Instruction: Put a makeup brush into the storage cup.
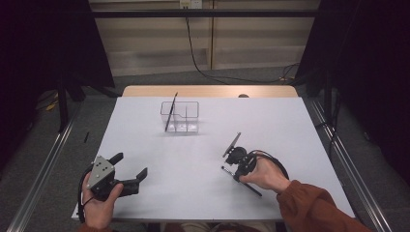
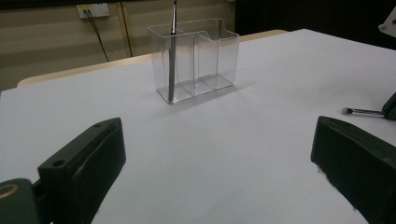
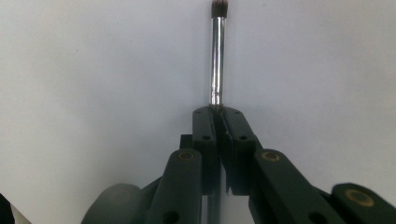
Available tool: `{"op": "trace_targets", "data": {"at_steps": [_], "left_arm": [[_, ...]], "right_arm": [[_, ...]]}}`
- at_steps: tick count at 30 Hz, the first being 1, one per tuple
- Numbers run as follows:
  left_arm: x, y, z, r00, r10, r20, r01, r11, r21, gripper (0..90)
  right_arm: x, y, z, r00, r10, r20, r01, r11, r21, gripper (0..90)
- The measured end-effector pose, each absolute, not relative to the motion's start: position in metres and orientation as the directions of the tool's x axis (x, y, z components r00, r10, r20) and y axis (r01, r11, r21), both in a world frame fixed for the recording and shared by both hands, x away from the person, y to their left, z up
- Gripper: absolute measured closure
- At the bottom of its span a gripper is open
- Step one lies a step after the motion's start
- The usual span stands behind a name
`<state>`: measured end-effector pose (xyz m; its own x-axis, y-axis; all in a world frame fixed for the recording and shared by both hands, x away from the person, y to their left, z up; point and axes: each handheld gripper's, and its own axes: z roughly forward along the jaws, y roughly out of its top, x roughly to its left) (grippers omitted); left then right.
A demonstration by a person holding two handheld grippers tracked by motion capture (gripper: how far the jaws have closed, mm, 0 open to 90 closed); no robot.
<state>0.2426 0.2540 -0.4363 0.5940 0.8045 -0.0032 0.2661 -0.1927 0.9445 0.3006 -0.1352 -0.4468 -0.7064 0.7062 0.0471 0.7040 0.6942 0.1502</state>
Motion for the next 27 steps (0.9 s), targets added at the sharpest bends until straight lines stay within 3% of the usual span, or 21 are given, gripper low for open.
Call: {"op": "trace_targets", "data": {"at_steps": [14,27], "left_arm": [[0.243,0.255,-0.437,0.591,0.807,-0.010,0.272,-0.188,0.944,3.2],[0.243,0.255,-0.437,0.584,0.812,-0.009,0.273,-0.186,0.944,3.3]], "right_arm": [[0.301,-0.147,-0.438,-0.692,0.716,0.089,0.715,0.664,0.218,85.3],[0.302,-0.164,-0.418,-0.686,0.715,0.134,0.698,0.595,0.399,85.3]]}}
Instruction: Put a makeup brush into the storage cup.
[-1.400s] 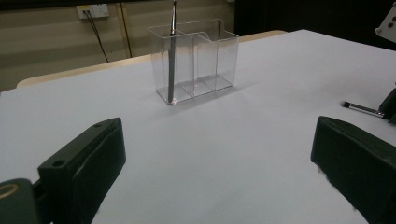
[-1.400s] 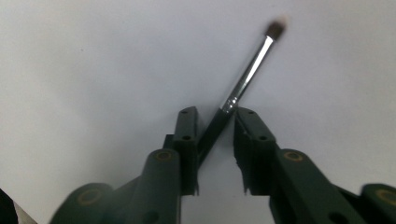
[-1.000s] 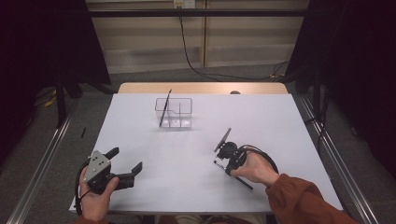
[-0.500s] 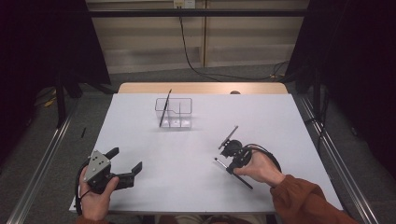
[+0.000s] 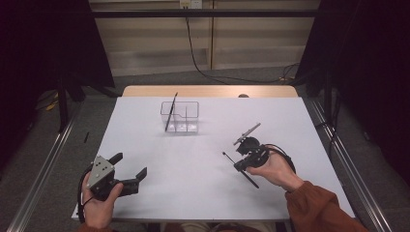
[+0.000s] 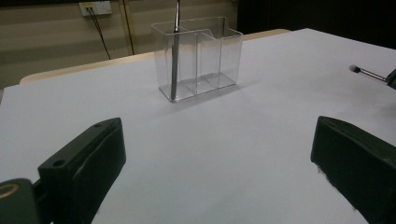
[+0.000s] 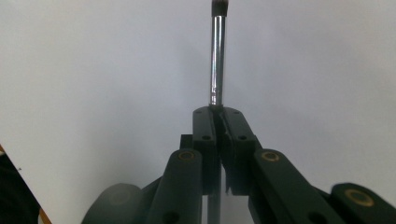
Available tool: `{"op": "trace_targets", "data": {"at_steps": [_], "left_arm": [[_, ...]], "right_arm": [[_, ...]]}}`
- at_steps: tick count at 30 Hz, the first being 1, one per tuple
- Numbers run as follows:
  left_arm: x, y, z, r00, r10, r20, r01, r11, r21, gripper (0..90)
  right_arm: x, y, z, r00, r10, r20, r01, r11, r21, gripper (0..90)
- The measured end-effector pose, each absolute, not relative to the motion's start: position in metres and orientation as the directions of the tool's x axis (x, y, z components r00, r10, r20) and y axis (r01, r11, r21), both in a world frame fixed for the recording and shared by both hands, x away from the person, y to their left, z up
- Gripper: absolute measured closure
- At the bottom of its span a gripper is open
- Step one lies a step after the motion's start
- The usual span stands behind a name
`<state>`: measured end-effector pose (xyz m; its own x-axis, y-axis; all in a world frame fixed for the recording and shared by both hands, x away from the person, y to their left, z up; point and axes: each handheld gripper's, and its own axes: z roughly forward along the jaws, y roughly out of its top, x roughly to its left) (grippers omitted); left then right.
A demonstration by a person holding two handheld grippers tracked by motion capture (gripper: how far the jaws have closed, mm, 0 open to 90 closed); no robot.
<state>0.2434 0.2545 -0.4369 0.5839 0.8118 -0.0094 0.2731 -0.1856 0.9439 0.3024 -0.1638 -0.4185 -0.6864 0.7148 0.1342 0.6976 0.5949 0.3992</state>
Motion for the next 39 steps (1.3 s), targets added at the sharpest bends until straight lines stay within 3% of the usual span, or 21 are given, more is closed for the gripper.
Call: {"op": "trace_targets", "data": {"at_steps": [3,16,39], "left_arm": [[0.243,0.255,-0.437,0.583,0.812,-0.009,0.274,-0.186,0.943,3.3],[0.243,0.256,-0.437,0.582,0.813,-0.007,0.273,-0.187,0.944,3.3],[0.242,0.257,-0.436,0.577,0.817,-0.004,0.269,-0.185,0.945,3.6]], "right_arm": [[0.299,-0.166,-0.413,-0.705,0.700,0.111,0.654,0.582,0.482,85.3],[0.291,-0.176,-0.416,-0.731,0.662,0.164,0.579,0.475,0.663,85.2],[0.281,-0.190,-0.419,-0.737,0.648,0.195,0.478,0.295,0.827,85.2]]}}
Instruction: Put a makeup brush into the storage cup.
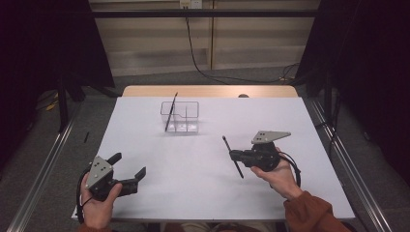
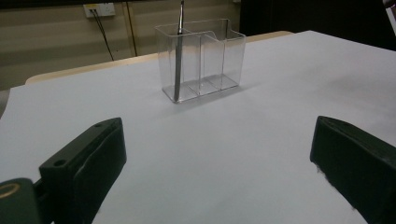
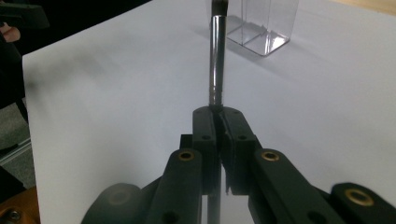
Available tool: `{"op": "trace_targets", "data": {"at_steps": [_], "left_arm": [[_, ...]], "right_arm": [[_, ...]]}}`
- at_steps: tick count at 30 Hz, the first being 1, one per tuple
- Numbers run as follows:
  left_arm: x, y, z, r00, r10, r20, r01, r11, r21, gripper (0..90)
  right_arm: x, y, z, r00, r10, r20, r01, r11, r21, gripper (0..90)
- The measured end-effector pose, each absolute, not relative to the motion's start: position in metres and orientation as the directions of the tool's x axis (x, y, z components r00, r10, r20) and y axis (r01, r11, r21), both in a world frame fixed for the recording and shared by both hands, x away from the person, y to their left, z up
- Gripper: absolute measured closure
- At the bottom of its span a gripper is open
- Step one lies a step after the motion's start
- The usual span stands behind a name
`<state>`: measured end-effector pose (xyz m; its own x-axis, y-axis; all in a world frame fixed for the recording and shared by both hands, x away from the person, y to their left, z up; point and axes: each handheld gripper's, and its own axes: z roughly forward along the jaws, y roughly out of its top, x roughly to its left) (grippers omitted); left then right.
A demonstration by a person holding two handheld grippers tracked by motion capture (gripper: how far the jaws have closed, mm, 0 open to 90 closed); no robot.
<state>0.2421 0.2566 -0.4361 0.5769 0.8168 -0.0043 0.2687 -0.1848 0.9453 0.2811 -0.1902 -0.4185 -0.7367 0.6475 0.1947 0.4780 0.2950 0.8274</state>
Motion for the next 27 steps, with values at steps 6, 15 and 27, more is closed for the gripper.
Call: {"op": "trace_targets", "data": {"at_steps": [6,15,27], "left_arm": [[0.2417,0.2570,-0.4358,0.578,0.816,-0.005,0.267,-0.183,0.946,3.7],[0.2396,0.2566,-0.4335,0.573,0.819,-0.008,0.257,-0.171,0.951,4.1],[0.2383,0.2499,-0.4277,0.594,0.800,-0.086,0.277,-0.103,0.955,3.9]], "right_arm": [[0.2758,-0.1923,-0.4155,-0.749,0.630,0.208,0.454,0.258,0.853,85.2],[0.2740,-0.1973,-0.4129,-0.757,0.610,0.232,0.415,0.175,0.893,85.2],[0.2744,-0.1965,-0.4090,-0.777,0.587,0.227,0.364,0.125,0.923,85.2]]}}
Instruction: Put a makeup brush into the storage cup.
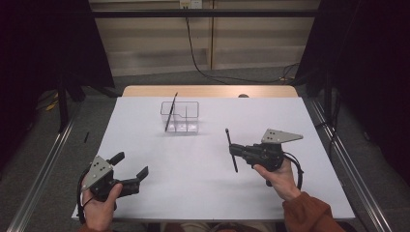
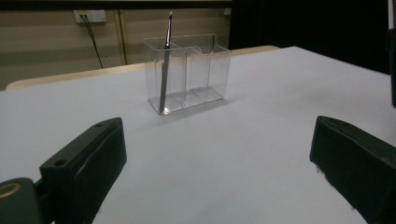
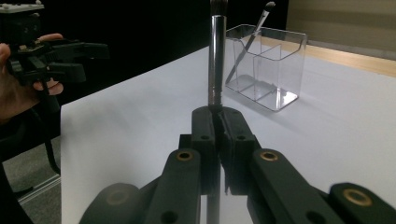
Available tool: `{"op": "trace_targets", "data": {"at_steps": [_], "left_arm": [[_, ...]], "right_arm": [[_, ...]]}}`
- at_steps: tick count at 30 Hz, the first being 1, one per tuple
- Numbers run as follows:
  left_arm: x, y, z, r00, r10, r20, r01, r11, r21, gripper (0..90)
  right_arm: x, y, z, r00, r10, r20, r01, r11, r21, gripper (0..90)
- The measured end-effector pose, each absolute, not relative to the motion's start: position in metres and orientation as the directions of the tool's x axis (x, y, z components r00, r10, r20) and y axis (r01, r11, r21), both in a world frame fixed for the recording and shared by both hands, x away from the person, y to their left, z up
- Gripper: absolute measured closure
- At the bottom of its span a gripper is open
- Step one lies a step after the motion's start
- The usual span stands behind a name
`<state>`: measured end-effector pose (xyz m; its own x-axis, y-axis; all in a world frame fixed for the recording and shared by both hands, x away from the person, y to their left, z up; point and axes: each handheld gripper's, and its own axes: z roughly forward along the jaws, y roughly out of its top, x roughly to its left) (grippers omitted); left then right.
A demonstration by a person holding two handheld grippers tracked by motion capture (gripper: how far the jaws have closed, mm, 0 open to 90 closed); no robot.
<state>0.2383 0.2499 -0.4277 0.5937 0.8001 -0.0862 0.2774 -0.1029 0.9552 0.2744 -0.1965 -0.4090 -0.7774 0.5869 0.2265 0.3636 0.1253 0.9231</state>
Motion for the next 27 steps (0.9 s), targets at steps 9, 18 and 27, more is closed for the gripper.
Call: {"op": "trace_targets", "data": {"at_steps": [9,18,27], "left_arm": [[0.236,0.243,-0.420,0.603,0.796,-0.049,0.239,-0.122,0.963,3.7],[0.239,0.229,-0.409,0.631,0.775,-0.024,0.215,-0.144,0.966,3.3],[0.238,0.205,-0.408,0.698,0.716,-0.003,0.187,-0.178,0.966,2.9]], "right_arm": [[0.274,-0.192,-0.407,-0.796,0.564,0.219,0.348,0.132,0.928,85.1],[0.273,-0.187,-0.407,-0.807,0.551,0.213,0.338,0.134,0.932,85.1],[0.272,-0.183,-0.407,-0.819,0.531,0.216,0.334,0.135,0.933,85.1]]}}
